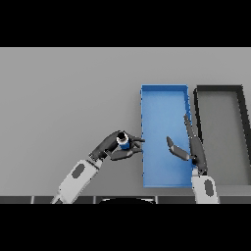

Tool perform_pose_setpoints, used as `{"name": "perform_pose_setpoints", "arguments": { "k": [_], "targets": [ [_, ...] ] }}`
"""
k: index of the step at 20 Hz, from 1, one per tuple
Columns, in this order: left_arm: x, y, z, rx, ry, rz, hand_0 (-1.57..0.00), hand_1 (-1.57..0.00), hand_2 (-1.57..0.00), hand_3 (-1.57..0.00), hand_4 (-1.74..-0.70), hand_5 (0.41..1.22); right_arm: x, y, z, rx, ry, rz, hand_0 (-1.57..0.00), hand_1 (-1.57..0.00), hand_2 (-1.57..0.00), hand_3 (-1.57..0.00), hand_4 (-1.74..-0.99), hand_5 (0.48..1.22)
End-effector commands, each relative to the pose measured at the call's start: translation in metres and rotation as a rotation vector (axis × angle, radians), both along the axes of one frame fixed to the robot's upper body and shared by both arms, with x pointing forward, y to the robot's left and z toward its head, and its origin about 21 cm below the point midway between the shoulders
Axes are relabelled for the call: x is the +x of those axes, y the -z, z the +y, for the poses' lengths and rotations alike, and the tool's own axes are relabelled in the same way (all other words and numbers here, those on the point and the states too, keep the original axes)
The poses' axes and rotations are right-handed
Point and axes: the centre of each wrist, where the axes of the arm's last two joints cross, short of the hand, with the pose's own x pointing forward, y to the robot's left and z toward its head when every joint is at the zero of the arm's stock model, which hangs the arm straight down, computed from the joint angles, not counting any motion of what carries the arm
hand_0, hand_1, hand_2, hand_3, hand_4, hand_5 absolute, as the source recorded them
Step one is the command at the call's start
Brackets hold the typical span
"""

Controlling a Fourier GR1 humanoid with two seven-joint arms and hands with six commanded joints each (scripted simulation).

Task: Pick up the blue pipe and place it into the blue bin.

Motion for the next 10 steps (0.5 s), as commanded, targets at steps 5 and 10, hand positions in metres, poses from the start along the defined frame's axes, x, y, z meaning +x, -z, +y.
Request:
{"name": "perform_pose_setpoints", "arguments": {
  "k": [5,10],
  "targets": [
    [0.002,0.001,0.003,0.041,-0.005,0.016,-1.57,-1.57,-1.57,-1.57,-1.47,1.220,-0.017,0.006,0.005,0.006,0.052,-0.018,0.00,0.00,0.00,0.00,-1.141,0.643],
    [-0.001,0.002,0.000,0.038,0.001,0.010,-1.57,-1.57,-1.57,-1.57,-1.47,1.220,-0.080,0.015,0.034,-0.001,0.294,-0.018,0.00,0.00,0.00,0.00,-1.191,0.642]
  ]
}}
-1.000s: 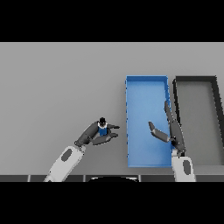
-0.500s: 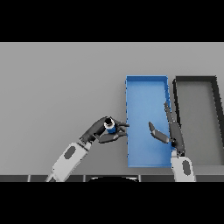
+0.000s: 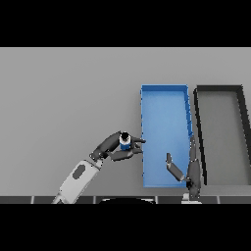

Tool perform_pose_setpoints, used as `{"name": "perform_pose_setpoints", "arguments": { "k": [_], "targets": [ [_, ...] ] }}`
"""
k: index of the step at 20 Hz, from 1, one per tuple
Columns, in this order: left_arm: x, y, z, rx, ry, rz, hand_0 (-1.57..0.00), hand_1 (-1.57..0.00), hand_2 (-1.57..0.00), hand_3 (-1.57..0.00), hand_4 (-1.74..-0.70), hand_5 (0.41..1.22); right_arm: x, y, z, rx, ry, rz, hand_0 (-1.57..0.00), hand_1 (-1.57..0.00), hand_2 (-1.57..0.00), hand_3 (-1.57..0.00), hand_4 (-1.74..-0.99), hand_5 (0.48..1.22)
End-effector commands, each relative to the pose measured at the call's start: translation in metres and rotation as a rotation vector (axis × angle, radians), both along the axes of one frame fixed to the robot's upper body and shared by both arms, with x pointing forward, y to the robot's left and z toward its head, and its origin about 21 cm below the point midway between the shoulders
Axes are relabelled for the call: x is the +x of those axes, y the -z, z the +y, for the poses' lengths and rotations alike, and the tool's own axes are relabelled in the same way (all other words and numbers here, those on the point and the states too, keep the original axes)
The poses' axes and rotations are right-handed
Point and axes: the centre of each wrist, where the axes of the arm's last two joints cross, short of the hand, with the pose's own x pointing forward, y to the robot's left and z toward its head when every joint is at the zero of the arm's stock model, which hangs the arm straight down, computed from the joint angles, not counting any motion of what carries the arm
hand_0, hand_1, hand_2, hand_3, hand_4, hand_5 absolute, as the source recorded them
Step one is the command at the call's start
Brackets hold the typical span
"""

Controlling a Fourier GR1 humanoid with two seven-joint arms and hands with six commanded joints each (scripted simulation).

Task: Pick up the blue pipe and place it into the blue bin.

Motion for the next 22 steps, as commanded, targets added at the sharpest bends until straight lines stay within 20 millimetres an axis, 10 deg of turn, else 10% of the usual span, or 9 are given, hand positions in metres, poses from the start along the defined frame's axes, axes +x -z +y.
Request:
{"name": "perform_pose_setpoints", "arguments": {
  "k": [1,12,22],
  "targets": [
    [-0.001,-0.001,0.002,-0.010,0.010,-0.008,-1.57,-1.57,-1.57,-1.57,-1.47,1.220,-0.006,0.001,0.002,-0.003,0.023,0.002,0.00,0.00,0.00,0.00,-1.184,0.642],
    [0.000,-0.002,0.002,0.004,0.026,0.002,-1.57,-1.57,-1.57,-1.57,-1.47,1.221,0.026,-0.089,0.004,0.200,-0.515,0.035,0.00,-0.01,-0.10,0.00,-1.255,0.560],
    [0.006,-0.003,0.001,0.009,0.032,-0.021,-1.57,-1.57,-1.57,-1.57,-1.47,1.221,0.070,-0.144,0.062,0.048,-0.862,0.027,0.00,0.00,-0.04,0.00,-1.282,0.555]
  ]
}}
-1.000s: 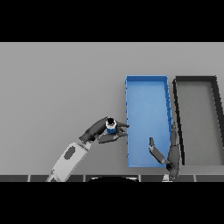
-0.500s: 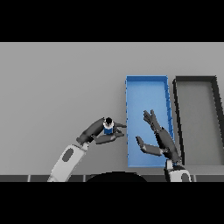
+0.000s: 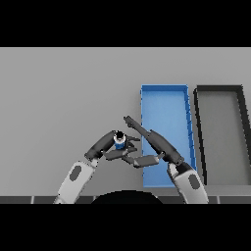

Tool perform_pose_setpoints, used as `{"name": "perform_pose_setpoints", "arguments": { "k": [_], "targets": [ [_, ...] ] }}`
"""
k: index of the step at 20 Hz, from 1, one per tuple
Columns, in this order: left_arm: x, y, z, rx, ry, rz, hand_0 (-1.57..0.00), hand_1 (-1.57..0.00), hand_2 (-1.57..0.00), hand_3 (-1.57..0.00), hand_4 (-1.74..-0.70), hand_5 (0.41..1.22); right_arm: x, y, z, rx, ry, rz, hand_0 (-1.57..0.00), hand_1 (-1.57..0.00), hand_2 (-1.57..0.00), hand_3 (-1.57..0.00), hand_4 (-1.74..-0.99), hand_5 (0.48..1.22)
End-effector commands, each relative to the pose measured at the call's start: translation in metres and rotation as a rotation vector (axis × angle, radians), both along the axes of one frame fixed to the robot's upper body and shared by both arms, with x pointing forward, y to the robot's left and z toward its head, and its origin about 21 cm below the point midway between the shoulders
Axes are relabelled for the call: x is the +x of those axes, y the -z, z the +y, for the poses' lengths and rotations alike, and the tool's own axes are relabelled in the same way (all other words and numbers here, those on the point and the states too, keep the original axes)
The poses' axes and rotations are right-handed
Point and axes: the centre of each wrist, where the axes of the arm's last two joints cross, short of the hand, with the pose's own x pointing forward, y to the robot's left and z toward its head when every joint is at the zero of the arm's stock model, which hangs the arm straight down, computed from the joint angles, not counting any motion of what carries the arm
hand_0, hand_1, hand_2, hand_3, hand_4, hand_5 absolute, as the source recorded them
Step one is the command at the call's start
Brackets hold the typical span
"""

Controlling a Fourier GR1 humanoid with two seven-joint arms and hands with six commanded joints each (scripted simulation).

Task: Pick up the blue pipe and place it into the blue bin.

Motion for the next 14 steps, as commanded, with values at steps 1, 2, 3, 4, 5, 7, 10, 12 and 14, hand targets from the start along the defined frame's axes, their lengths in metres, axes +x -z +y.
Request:
{"name": "perform_pose_setpoints", "arguments": {
  "k": [1,2,3,4,5,7,10,12,14],
  "targets": [
    [0.000,0.002,0.000,0.003,0.002,0.002,-1.57,-1.57,-1.57,-1.57,-1.46,1.221,0.001,-0.007,0.007,-0.004,-0.032,-0.029,0.00,0.00,-0.05,0.00,-1.268,0.555],
    [0.001,0.002,-0.001,0.001,0.007,0.013,-1.57,-1.57,-1.57,-1.57,-1.46,1.221,0.005,-0.014,0.011,-0.009,-0.048,-0.048,0.00,0.00,-0.05,0.00,-1.253,0.554],
    [0.004,0.002,-0.001,0.000,0.011,0.029,-1.57,-1.57,-1.57,-1.57,-1.46,1.221,0.007,-0.020,0.016,-0.018,-0.065,-0.071,0.00,0.00,-0.05,0.00,-1.242,0.551],
    [0.002,0.003,0.000,-0.008,0.025,0.035,-1.57,-1.57,-1.57,-1.57,-1.47,1.221,0.008,-0.024,0.021,-0.032,-0.077,-0.074,0.00,-0.01,-0.06,0.00,-1.232,0.545],
    [0.000,0.004,0.001,-0.019,0.026,0.041,-1.57,-1.57,-1.57,-1.57,-1.47,1.221,0.012,-0.027,0.023,-0.050,-0.087,-0.074,-0.01,-0.02,-0.07,0.00,-1.223,0.540],
    [0.003,0.002,0.001,0.002,0.006,0.040,-1.57,-1.57,-1.57,-1.57,-1.47,1.221,0.019,-0.031,0.031,-0.085,-0.100,-0.052,-0.02,-0.03,-0.08,0.00,-1.196,0.526],
    [0.003,0.002,0.000,0.019,0.001,0.026,-1.57,-1.57,-1.57,-1.57,-1.47,1.221,0.032,-0.034,0.044,-0.111,-0.123,-0.042,-0.03,-0.06,-0.11,-0.01,-1.192,0.507],
    [0.004,0.006,0.005,0.046,-0.006,0.042,-1.57,-1.57,-1.57,-1.57,-1.46,1.221,0.037,-0.035,0.044,-0.136,-0.141,-0.038,-0.17,-0.22,-0.26,-0.13,-1.233,0.487],
    [0.004,0.002,0.003,0.040,0.003,0.056,-1.57,-1.57,-1.57,-1.57,-1.56,1.221,0.042,-0.035,0.051,-0.134,-0.177,-0.043,-0.51,-0.53,-0.54,-0.40,-1.331,0.489]
  ]
}}
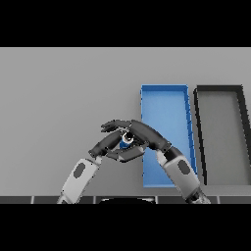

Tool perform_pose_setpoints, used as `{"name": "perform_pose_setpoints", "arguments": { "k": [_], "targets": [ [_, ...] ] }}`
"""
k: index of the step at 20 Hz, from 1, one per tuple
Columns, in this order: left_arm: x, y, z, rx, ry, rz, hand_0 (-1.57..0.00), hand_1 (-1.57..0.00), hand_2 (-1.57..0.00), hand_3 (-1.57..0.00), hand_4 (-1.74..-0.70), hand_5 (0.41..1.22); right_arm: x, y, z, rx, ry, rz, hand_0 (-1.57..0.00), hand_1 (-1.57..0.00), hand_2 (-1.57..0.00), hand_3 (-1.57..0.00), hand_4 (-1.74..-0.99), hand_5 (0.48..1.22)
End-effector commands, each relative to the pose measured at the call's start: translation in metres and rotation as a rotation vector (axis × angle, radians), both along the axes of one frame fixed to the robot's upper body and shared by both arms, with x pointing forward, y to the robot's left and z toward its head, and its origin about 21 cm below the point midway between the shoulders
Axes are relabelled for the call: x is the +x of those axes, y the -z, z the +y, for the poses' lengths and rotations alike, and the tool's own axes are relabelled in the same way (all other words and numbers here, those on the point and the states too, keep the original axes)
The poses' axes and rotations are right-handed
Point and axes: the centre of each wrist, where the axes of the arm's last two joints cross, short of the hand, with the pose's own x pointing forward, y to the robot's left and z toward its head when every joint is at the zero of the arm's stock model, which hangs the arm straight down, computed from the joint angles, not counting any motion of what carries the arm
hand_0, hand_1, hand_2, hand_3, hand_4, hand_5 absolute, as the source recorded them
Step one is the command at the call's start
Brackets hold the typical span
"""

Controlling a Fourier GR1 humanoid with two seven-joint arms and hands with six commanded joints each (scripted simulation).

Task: Pick up the blue pipe and place it into the blue bin.

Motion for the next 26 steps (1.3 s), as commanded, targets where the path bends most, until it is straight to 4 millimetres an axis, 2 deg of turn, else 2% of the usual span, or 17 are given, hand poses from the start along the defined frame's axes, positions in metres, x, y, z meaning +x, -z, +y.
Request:
{"name": "perform_pose_setpoints", "arguments": {
  "k": [1,3,4,5,7,10,13,18,19,20,21,22,23,26],
  "targets": [
    [-0.002,-0.003,0.001,0.016,-0.002,-0.002,-1.57,-1.57,-1.57,-1.57,-1.59,1.221,0.001,0.001,0.002,0.009,-0.011,0.001,-0.70,-0.70,-0.74,-0.60,-1.406,0.500],
    [-0.001,-0.002,-0.005,0.015,-0.010,-0.017,-1.57,-1.57,-1.57,-1.57,-1.64,1.221,-0.003,0.001,0.006,0.028,-0.019,0.011,-1.01,-1.02,-1.04,-0.87,-1.514,0.550],
    [0.000,0.000,0.000,0.004,-0.008,-0.004,-1.57,-1.57,-1.57,-1.51,-1.66,1.221,-0.001,0.002,0.007,0.032,-0.024,0.026,-1.13,-1.13,-1.15,-0.95,-1.551,0.596],
    [0.000,0.001,-0.001,-0.033,-0.007,-0.001,-1.57,-1.57,-1.57,-1.52,-1.68,1.221,-0.002,0.003,0.010,0.051,-0.030,0.031,-1.22,-1.22,-1.23,-1.02,-1.581,0.650],
    [-0.002,-0.001,0.000,-0.069,0.008,0.003,-1.57,-1.57,-1.57,-1.50,-1.70,1.221,-0.002,0.004,0.013,0.078,-0.045,0.036,-1.34,-1.34,-1.35,-1.19,-1.628,0.856],
    [-0.001,-0.002,0.001,-0.056,0.015,0.012,-1.57,-1.57,-1.57,-1.44,-1.72,1.221,-0.004,0.010,0.014,0.096,-0.052,-0.001,-1.45,-1.45,-1.46,-1.36,-1.680,1.034],
    [-0.001,-0.005,-0.001,-0.056,0.011,-0.001,-1.57,-1.57,-1.57,-1.43,-1.73,1.221,-0.004,0.009,0.014,0.110,-0.064,-0.036,-1.51,-1.51,-1.51,-1.46,-1.710,1.125],
    [0.001,-0.006,0.002,-0.051,-0.024,-0.071,-1.57,-1.57,-1.57,-1.45,-1.72,1.221,-0.010,0.009,0.022,0.142,-0.018,-0.038,-1.55,-1.55,-1.55,-1.54,-1.731,1.190],
    [-0.002,-0.004,0.002,-0.028,-0.035,-0.074,-1.46,-1.34,-1.29,-1.17,-1.60,1.221,-0.007,0.010,0.017,0.133,-0.008,-0.035,-1.56,-1.56,-1.56,-1.54,-1.733,1.196],
    [-0.002,-0.004,0.005,-0.010,-0.011,-0.075,-1.17,-1.07,-1.03,-0.93,-1.47,1.221,-0.009,0.008,0.021,0.124,-0.007,-0.036,-1.56,-1.56,-1.56,-1.55,-1.734,1.201],
    [0.000,-0.005,0.007,0.007,0.015,-0.071,-0.94,-0.86,-0.83,-0.75,-1.37,1.221,-0.010,0.009,0.023,0.126,-0.007,-0.028,-1.56,-1.56,-1.56,-1.55,-1.736,1.205],
    [0.001,-0.005,0.013,0.029,0.033,-0.069,-0.75,-0.69,-0.66,-0.60,-1.28,1.221,-0.010,0.008,0.025,0.125,-0.003,-0.020,-1.56,-1.56,-1.56,-1.56,-1.737,1.208],
    [-0.001,-0.005,0.011,0.054,0.047,-0.062,-0.60,-0.55,-0.53,-0.48,-1.21,1.221,-0.011,0.010,0.025,0.126,0.001,-0.010,-1.56,-1.56,-1.56,-1.56,-1.738,1.211],
    [-0.001,-0.005,0.010,0.100,0.013,-0.043,-0.31,-0.28,-0.27,-0.24,-1.05,0.938,-0.012,0.007,0.022,0.124,0.008,-0.030,-1.57,-1.57,-1.57,-1.56,-1.739,1.216]
  ]
}}
